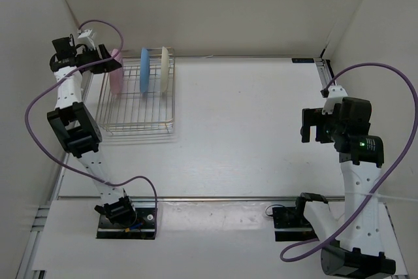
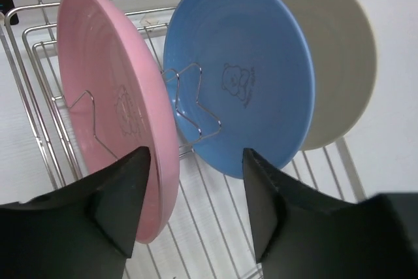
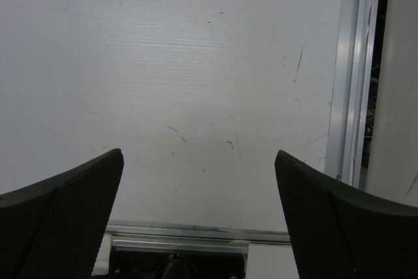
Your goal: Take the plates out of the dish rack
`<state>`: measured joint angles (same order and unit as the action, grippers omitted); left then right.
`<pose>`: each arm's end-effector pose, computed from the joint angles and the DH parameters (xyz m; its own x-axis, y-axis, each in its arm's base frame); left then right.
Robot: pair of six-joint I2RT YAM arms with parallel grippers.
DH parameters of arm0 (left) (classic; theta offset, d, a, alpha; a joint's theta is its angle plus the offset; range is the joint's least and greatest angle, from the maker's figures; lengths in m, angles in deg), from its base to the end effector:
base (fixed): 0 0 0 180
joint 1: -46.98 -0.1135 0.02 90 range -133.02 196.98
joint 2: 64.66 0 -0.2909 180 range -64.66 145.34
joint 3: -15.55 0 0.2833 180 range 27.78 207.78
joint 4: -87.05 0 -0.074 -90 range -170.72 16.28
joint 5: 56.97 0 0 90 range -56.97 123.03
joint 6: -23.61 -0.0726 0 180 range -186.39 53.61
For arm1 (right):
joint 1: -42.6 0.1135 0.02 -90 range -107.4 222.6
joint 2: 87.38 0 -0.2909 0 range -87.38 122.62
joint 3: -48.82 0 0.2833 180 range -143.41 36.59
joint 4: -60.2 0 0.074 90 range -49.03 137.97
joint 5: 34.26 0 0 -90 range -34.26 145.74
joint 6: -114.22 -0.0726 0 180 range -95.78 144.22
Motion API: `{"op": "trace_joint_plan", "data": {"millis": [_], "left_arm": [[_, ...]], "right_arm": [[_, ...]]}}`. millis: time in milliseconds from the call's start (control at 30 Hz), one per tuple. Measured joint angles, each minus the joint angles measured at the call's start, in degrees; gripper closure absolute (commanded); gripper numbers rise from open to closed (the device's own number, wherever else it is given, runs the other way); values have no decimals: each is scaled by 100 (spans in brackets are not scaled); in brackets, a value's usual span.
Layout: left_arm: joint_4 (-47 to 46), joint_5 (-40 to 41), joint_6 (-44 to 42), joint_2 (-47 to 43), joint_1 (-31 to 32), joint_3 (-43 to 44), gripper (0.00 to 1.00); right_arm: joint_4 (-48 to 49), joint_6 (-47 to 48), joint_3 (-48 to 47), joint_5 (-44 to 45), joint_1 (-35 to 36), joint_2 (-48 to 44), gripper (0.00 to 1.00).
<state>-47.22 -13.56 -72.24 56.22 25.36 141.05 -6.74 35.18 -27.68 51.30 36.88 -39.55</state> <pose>0.5261 0.1518 0.3045 -0.5820 -0.1553 -0.7982 0.3166 0.8609 -0.3984 0.1878 -0.0132 0.3744 -0.6124 -0.1292 -0.7799 -0.0790 0.9916 -0.1022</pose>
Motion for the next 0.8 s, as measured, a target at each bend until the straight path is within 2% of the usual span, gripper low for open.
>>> {"op": "trace_joint_plan", "data": {"millis": [33,100,367,400,433,533,567,800], "left_arm": [[-4,-4,13,0,-4,15,45],[-7,-44,26,0,-13,42,50],[-7,-164,85,31,-94,46,55],[-9,-177,90,46,-98,46,61],[-7,-190,87,63,-101,46,72],[-11,-212,120,146,-118,50,82],[-7,-260,129,170,-127,57,89],[-7,-472,181,247,-157,92,89]], "right_arm": [[-2,0,0,0,0,17,0],[0,0,0,2,0,33,0],[0,0,0,0,0,22,0],[0,0,0,0,0,22,0],[0,0,0,2,0,22,0],[-2,-2,0,0,0,11,0],[-2,-2,0,2,0,0,0],[-2,-2,0,2,0,-28,0]]}}
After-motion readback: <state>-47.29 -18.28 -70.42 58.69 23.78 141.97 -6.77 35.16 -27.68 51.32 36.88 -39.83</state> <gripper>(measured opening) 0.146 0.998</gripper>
